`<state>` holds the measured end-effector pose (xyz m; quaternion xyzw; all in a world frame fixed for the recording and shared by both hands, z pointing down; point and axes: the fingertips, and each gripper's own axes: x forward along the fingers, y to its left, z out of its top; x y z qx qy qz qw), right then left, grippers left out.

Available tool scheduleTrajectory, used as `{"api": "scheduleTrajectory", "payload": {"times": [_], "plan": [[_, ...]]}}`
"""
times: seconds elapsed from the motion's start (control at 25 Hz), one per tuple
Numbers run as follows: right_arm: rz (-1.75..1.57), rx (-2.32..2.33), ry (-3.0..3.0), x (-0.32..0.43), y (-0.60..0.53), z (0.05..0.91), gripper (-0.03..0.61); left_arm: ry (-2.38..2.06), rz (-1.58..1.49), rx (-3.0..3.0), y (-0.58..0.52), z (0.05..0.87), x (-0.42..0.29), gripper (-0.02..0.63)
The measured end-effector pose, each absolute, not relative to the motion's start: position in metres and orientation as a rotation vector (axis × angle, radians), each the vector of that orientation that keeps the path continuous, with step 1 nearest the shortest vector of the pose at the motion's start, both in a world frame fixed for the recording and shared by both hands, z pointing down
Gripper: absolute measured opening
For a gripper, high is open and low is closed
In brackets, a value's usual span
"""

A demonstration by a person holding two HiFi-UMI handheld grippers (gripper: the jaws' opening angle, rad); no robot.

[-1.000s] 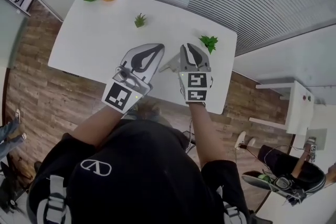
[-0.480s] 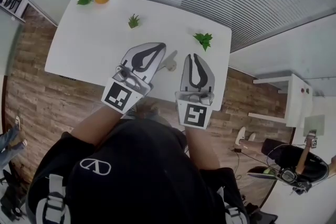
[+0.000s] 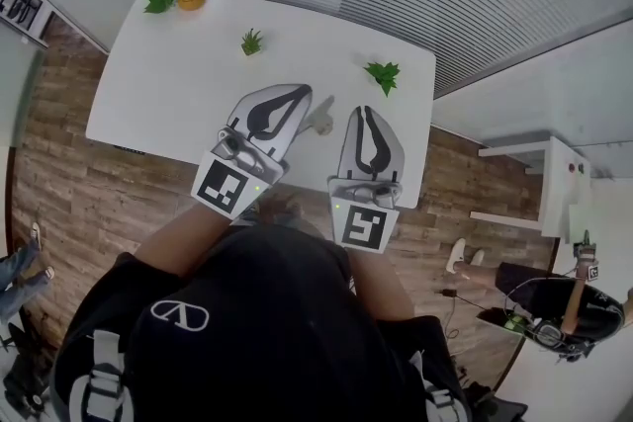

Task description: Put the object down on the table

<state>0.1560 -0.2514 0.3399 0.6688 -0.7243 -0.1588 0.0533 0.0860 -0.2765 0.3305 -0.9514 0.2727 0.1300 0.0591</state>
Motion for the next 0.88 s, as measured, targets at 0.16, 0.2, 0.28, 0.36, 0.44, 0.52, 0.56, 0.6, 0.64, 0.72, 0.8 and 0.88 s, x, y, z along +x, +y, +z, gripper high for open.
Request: {"api": "scheduleTrajectory", "payload": {"times": [0.16,0.2,0.28,0.36,0.44,0.52,0.56,0.6,0.64,0.72,0.8,0.88], "plan": [[-0.461,2.042,-2.193,0.157,-0.250,0.344,0.016,0.830,0.390,-2.879,-0.275,0.331,0.084,0.005],[-0.462,2.044,-2.191,0.157,-0.249,0.344,0.009,0.831,0.387,-2.878,-0.274,0.331,0.084,0.005],[-0.470,2.043,-2.191,0.157,-0.249,0.343,0.009,0.833,0.381,-2.880,-0.274,0.332,0.083,0.005],[-0.477,2.040,-2.197,0.156,-0.250,0.343,0.008,0.833,0.381,-2.880,-0.274,0.332,0.083,0.005],[-0.474,2.040,-2.200,0.156,-0.252,0.344,0.008,0.833,0.380,-2.882,-0.274,0.334,0.084,0.005],[-0.466,2.037,-2.195,0.156,-0.252,0.346,0.008,0.837,0.378,-2.885,-0.274,0.335,0.084,0.005],[-0.462,2.037,-2.193,0.156,-0.253,0.347,0.008,0.840,0.376,-2.885,-0.275,0.335,0.084,0.005],[-0.460,2.038,-2.192,0.156,-0.253,0.347,0.008,0.841,0.373,-2.885,-0.275,0.335,0.084,0.005],[-0.460,2.039,-2.190,0.157,-0.253,0.347,0.008,0.841,0.371,-2.885,-0.275,0.335,0.084,0.005],[-0.454,2.033,-2.181,0.157,-0.254,0.349,0.008,0.841,0.369,-2.886,-0.275,0.335,0.084,0.005],[-0.431,2.020,-2.180,0.157,-0.255,0.354,0.006,0.844,0.367,-2.889,-0.275,0.336,0.085,0.005],[-0.401,2.022,-2.191,0.157,-0.256,0.359,0.006,0.846,0.361,-2.894,-0.275,0.337,0.085,0.005]]}}
